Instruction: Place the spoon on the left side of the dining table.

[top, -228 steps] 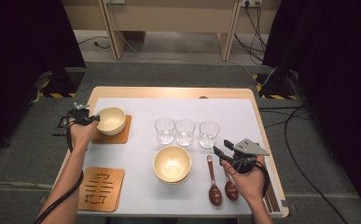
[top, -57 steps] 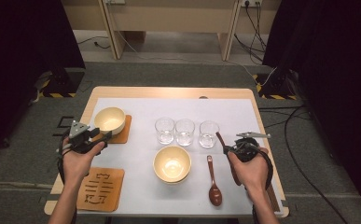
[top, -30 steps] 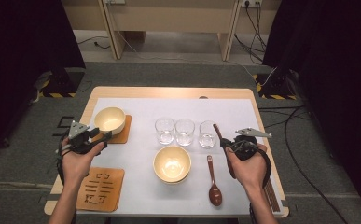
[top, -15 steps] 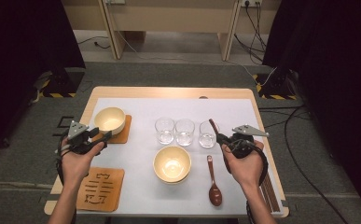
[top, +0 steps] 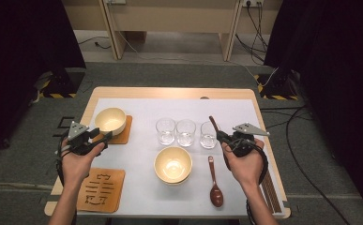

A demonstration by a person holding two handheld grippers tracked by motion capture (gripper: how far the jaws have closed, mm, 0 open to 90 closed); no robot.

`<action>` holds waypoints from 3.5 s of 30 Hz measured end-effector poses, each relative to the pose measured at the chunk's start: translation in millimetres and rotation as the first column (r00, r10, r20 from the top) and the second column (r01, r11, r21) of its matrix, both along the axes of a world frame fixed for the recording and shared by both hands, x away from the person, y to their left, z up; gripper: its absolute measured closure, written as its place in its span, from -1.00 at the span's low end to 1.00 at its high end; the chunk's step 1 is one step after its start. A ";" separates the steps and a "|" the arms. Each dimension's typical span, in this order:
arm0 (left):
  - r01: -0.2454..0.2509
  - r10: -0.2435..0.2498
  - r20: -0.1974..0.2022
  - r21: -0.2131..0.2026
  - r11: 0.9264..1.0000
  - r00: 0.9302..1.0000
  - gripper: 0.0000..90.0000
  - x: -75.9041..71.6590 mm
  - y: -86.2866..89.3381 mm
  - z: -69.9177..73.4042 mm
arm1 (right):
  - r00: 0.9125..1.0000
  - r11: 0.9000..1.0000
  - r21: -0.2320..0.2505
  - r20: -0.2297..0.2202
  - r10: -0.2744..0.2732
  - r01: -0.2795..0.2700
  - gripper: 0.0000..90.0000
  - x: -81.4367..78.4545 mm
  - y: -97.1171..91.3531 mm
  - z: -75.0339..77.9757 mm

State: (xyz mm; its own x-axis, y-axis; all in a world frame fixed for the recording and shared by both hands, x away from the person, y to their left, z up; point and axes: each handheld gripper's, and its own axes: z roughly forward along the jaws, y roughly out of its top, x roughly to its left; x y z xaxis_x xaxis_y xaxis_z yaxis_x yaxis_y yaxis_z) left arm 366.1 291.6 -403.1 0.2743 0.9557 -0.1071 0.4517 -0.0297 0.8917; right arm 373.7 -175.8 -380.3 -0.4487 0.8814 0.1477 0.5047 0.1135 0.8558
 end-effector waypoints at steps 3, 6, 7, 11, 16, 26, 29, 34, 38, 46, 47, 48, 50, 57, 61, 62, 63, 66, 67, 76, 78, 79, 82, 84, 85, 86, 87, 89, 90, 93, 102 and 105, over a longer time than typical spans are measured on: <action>-0.001 0.001 0.003 -0.002 1.000 1.000 -0.03 -0.3 0.1 0.3 | 1.000 1.000 0.002 0.015 0.001 -0.001 0.90 1.0 1.1 0.7; -0.002 0.002 0.003 -0.003 1.000 1.000 -0.03 -0.5 0.3 0.3 | 1.000 1.000 0.002 0.028 0.002 -0.002 0.90 1.7 2.4 1.9; -0.001 0.001 0.004 -0.003 1.000 1.000 -0.03 -0.5 0.3 0.5 | 0.999 1.000 0.002 0.035 0.003 -0.003 0.90 2.4 2.8 2.1; -0.001 0.001 0.008 -0.005 1.000 1.000 -0.03 -1.0 0.2 1.2 | 0.998 1.000 0.005 0.054 0.011 -0.011 0.90 4.2 5.0 2.8; -0.001 0.001 0.010 -0.010 1.000 1.000 -0.03 -1.2 0.4 1.6 | 0.998 1.000 0.016 0.064 0.013 -0.014 0.90 7.2 7.9 2.5; -0.001 0.001 0.018 -0.011 1.000 1.000 -0.04 -2.1 0.4 2.9 | 0.997 0.999 0.035 0.079 0.026 -0.029 0.90 11.4 12.9 1.9; -0.001 0.001 0.017 -0.010 1.000 1.000 -0.04 -2.1 0.4 2.5 | 0.996 0.999 0.037 0.089 0.024 -0.028 0.90 12.2 14.3 1.2; -0.001 0.001 0.018 -0.009 1.000 1.000 -0.04 -2.3 0.3 2.7 | 0.995 0.999 0.039 0.096 0.030 -0.034 0.90 13.7 16.8 0.5; -0.001 0.002 0.019 -0.009 1.000 1.000 -0.04 -2.4 0.1 2.9 | 0.994 0.999 0.033 0.102 0.033 -0.037 0.90 14.8 19.0 0.5; -0.001 0.001 0.016 -0.010 1.000 1.000 -0.04 -2.1 0.8 2.1 | 0.991 0.998 0.032 0.129 0.045 -0.049 0.90 17.7 24.4 2.7; 0.000 0.001 0.017 -0.009 1.000 1.000 -0.04 -2.1 0.8 2.2 | 0.990 0.998 0.026 0.132 0.046 -0.050 0.90 17.9 24.9 3.4; -0.001 0.001 0.016 -0.009 1.000 1.000 -0.04 -2.1 0.8 2.2 | 0.990 0.998 0.029 0.134 0.047 -0.052 0.90 18.0 25.8 4.0; 0.000 0.000 0.013 -0.006 1.000 1.000 -0.04 -2.0 0.9 2.1 | 0.989 0.998 0.025 0.142 0.050 -0.054 0.90 19.0 26.9 4.7; -0.001 0.001 0.014 -0.009 1.000 1.000 -0.04 -1.9 1.0 1.7 | 0.986 0.998 0.026 0.156 0.053 -0.058 0.90 20.8 29.7 7.6; -0.001 0.001 0.014 -0.006 1.000 1.000 -0.04 -2.1 0.9 1.9 | 0.984 0.998 0.026 0.169 0.058 -0.063 0.90 22.2 31.6 8.1; 0.000 0.000 0.013 -0.006 1.000 1.000 -0.04 -2.0 0.9 1.8 | 0.984 0.998 0.025 0.166 0.056 -0.061 0.90 22.1 32.4 8.3; 0.000 0.000 0.013 -0.006 1.000 1.000 -0.04 -1.9 0.7 1.7 | 0.984 0.998 0.022 0.168 0.059 -0.064 0.90 22.4 33.0 8.2; 0.002 -0.002 0.014 -0.006 1.000 1.000 -0.04 -1.8 0.2 1.7 | 0.982 0.997 0.022 0.179 0.063 -0.068 0.90 23.7 34.4 8.6; 0.002 -0.002 0.014 -0.006 1.000 1.000 -0.04 -1.9 0.1 1.8 | 0.982 0.997 0.024 0.178 0.063 -0.068 0.90 23.9 34.9 9.0; 0.004 -0.004 0.016 -0.006 1.000 1.000 -0.04 -2.2 -0.6 2.3 | 0.979 0.997 0.026 0.193 0.065 -0.072 0.90 27.1 37.7 9.6; 0.005 -0.004 0.016 -0.005 1.000 1.000 -0.04 -2.2 -0.8 2.1 | 0.980 0.997 0.028 0.189 0.066 -0.073 0.90 27.4 38.8 10.2; 0.005 -0.005 0.015 -0.004 1.000 1.000 -0.05 -2.1 -0.9 2.0 | 0.979 0.997 0.026 0.193 0.067 -0.073 0.90 27.9 39.4 10.4; 0.006 -0.006 0.015 -0.004 1.000 1.000 -0.05 -2.3 -1.2 2.2 | 0.977 0.997 0.028 0.200 0.069 -0.076 0.90 29.1 41.3 11.2; 0.005 -0.005 0.016 -0.003 1.000 1.000 -0.05 -2.5 -1.1 2.6 | 0.977 0.997 0.025 0.201 0.070 -0.077 0.90 29.6 42.3 12.0; 0.005 -0.005 0.017 -0.003 1.000 1.000 -0.05 -2.5 -1.1 2.7 | 0.976 0.997 0.025 0.204 0.072 -0.078 0.90 30.1 42.8 12.3; 0.006 -0.006 0.017 -0.004 1.000 1.000 -0.05 -2.5 -0.9 2.7 | 0.976 0.997 0.024 0.204 0.072 -0.079 0.90 30.2 43.3 12.4; 0.005 -0.005 0.015 -0.004 1.000 1.000 -0.05 -2.6 -1.0 2.9 | 0.976 0.997 0.025 0.204 0.072 -0.078 0.90 30.5 43.9 12.6; 0.006 -0.006 0.016 -0.005 1.000 1.000 -0.05 -2.6 -1.0 2.9 | 0.976 0.996 0.028 0.204 0.075 -0.082 0.90 31.1 45.3 12.9; 0.006 -0.006 0.016 -0.006 1.000 1.000 -0.05 -2.6 -1.0 2.9 | 0.975 0.996 0.024 0.209 0.076 -0.083 0.90 31.6 45.7 13.1; 0.007 -0.007 0.019 -0.009 1.000 1.000 -0.05 -2.6 -1.3 3.0 | 0.974 0.996 0.024 0.210 0.079 -0.086 0.90 32.6 47.6 13.9; 0.008 -0.008 0.019 -0.012 1.000 1.000 -0.05 -2.6 -1.4 3.2 | 0.973 0.995 0.028 0.216 0.086 -0.094 0.90 34.4 53.2 15.2; 0.009 -0.009 0.019 -0.012 1.000 1.000 -0.05 -2.6 -1.5 3.2 | 0.973 0.995 0.029 0.215 0.086 -0.095 0.90 35.0 54.5 15.7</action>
